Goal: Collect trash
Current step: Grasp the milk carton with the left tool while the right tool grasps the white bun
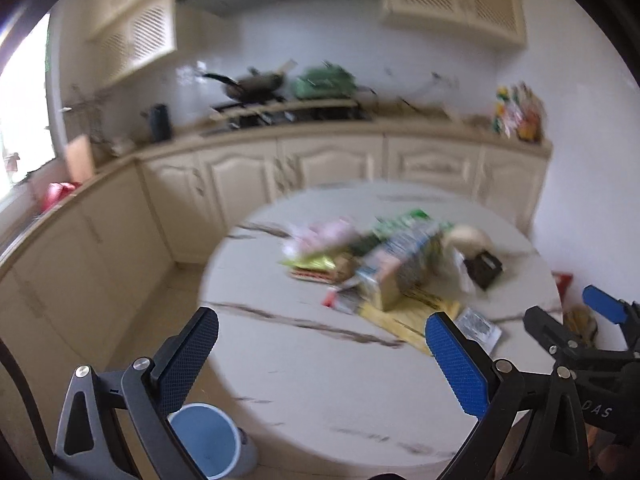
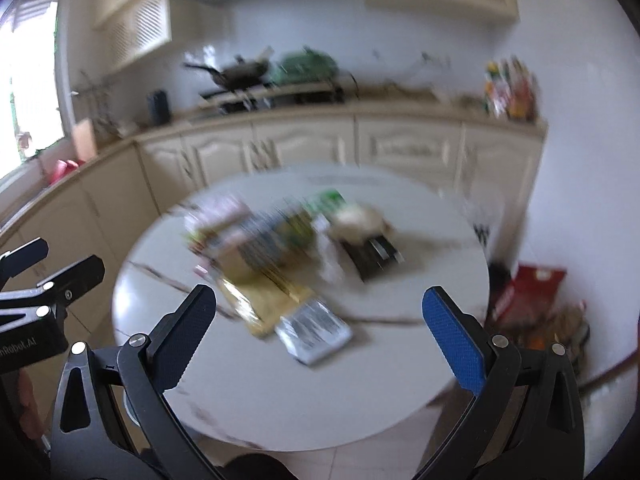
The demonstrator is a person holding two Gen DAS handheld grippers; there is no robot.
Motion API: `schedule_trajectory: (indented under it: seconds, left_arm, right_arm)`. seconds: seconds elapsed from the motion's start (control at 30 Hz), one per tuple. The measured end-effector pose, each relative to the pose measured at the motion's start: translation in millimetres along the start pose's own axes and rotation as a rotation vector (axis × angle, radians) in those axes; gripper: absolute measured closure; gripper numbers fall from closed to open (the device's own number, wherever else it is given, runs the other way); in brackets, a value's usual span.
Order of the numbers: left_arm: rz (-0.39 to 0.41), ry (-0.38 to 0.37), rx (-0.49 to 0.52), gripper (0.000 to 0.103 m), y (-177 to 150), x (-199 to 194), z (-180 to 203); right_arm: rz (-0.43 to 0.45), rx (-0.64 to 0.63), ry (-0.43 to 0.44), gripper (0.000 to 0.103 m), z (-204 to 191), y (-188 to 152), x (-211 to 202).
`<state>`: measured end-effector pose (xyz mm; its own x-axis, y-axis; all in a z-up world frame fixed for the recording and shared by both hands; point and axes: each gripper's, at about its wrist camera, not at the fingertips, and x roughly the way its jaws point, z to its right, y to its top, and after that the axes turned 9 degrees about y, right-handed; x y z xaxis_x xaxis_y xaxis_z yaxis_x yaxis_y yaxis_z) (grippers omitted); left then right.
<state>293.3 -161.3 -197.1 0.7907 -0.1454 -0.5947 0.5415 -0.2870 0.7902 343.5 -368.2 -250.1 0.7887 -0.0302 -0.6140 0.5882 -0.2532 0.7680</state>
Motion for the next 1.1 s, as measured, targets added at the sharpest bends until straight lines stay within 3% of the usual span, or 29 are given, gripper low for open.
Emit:
schedule_trajectory:
  seconds: [0.1,0.3,0.5,0.8,0.83,0.9,1.03,1.07,1.1]
  left_arm:
    - [-0.055,-0.061,0.034,0.001,19.0,45.2,11.0]
    - [-0.091,-0.166,0.066,0.001,49.1,106.4,30.9]
    - [-0.057,-0.161,0.139,0.001,95.1,169.4,42.9]
    - [-0.087,-0.140,0.270,0.003,118.5,249.2,99.3]
    - [-0.099,-0.136,0.275,0.007,116.2,250.3,101.2]
    - [-0.115,-0.151,0.273,0.036,114.6,258.5,105.3]
    - [-0.109,-0.171,0.219,0.057,112.5,258.6,99.4]
    - [-0.103,-0.188,0.197,0.067,113.2,256.1,96.5]
    - [-0.102,-0.200,0.180,0.069,113.2,252.9,93.1]
  right_arm:
    - [-0.051,0.051,-0.022,0.000,30.4,-11.0,20.5]
    - [-0.105,0.099,-0.037,0.000,64.3,-16.0,44.0]
    - [-0.129,0.122,-0.023,0.000,80.6,-13.2,65.1]
    - [-0.126,0.132,-0.031,0.000,91.7,4.7,87.0]
    - [-0.126,0.134,-0.033,0.000,93.3,6.9,89.3]
    - [-0.127,0.129,-0.033,0.000,93.3,10.1,93.4]
    - [-0.130,0.116,-0.039,0.000,93.3,16.7,102.5]
    - [-0.129,0.111,-0.044,0.000,93.2,20.3,106.1]
    - [-0.127,0.107,-0.044,0.000,93.2,22.8,108.2]
